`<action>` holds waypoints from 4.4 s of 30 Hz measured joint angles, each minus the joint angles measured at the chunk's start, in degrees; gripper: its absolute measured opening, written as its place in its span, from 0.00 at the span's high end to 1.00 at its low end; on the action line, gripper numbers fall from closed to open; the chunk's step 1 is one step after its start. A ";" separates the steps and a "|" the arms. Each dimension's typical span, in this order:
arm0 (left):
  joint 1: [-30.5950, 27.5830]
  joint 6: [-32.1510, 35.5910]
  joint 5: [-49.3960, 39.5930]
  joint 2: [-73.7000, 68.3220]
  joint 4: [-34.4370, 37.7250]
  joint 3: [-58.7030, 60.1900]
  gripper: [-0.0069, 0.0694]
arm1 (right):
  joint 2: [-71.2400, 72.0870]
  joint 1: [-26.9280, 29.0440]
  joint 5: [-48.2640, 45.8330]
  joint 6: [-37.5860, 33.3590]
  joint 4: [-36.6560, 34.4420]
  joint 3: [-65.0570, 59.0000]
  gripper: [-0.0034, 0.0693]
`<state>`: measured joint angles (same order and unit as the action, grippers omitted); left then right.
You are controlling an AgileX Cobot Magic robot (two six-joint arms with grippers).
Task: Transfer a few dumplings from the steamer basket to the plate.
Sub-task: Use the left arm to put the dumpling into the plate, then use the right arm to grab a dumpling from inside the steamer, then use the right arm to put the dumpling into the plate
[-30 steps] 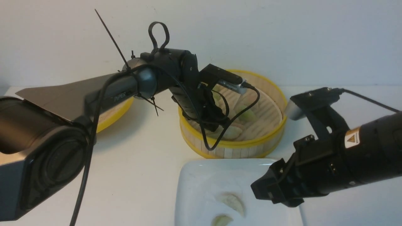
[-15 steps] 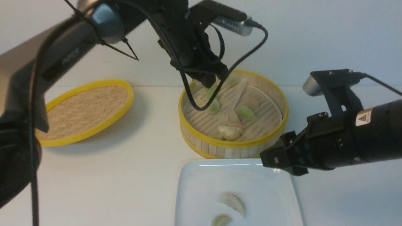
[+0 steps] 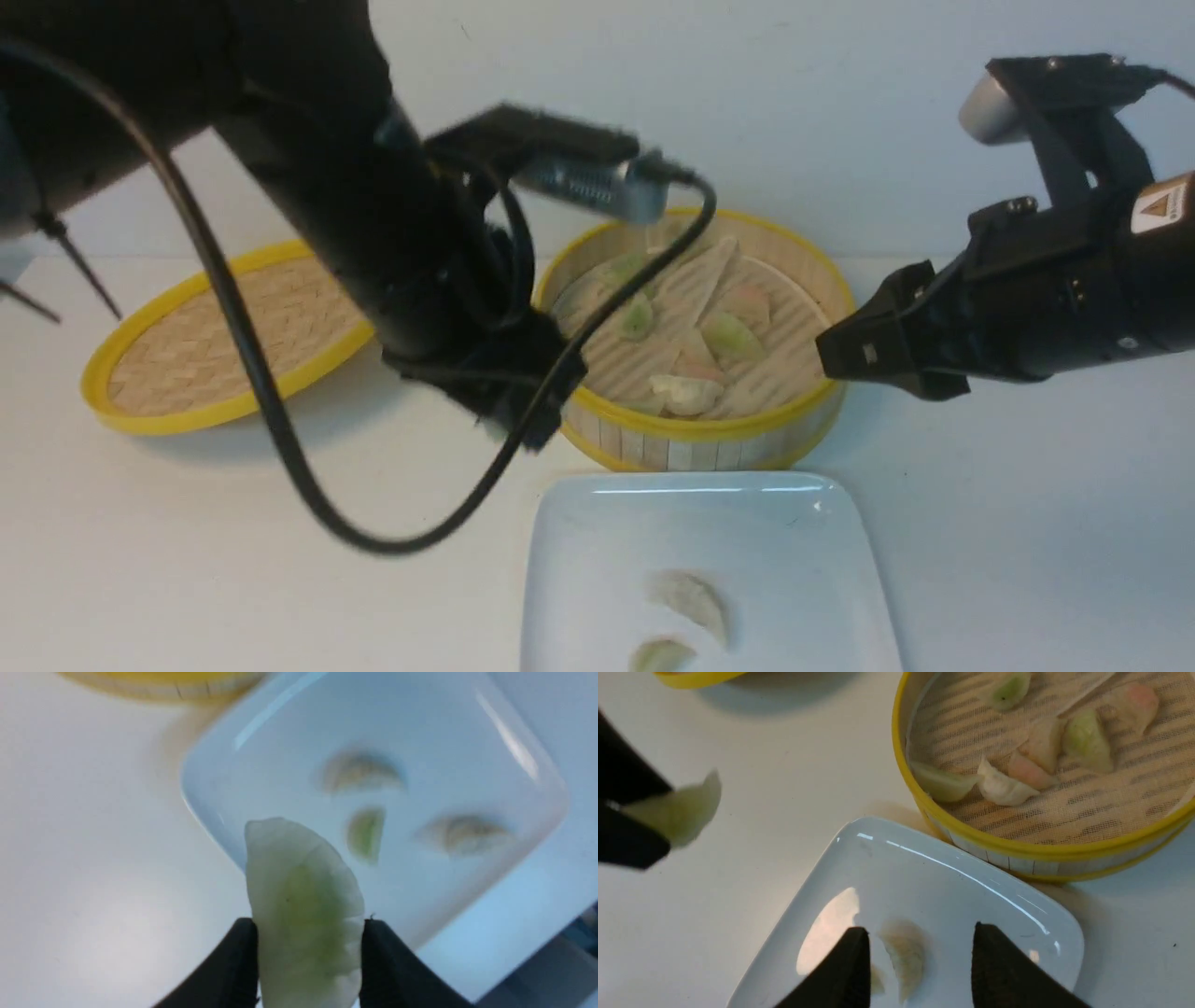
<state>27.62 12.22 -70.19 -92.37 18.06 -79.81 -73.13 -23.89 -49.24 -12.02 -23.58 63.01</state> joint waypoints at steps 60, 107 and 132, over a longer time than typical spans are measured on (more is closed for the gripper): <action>7.45 -7.39 7.10 30.58 -14.22 9.22 0.92 | -27.07 8.47 -12.56 0.11 10.75 29.32 0.92; 7.45 -23.91 13.55 52.28 -23.85 25.37 0.92 | -42.32 4.86 -18.46 -5.65 13.52 46.87 0.65; 7.45 -23.65 15.55 52.28 -23.86 25.37 0.92 | -15.36 -5.72 -6.04 -1.48 8.69 -1.94 0.65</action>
<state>35.08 -11.44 -54.64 -40.09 -5.80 -54.44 -88.49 -29.61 -55.28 -13.50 -14.89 61.08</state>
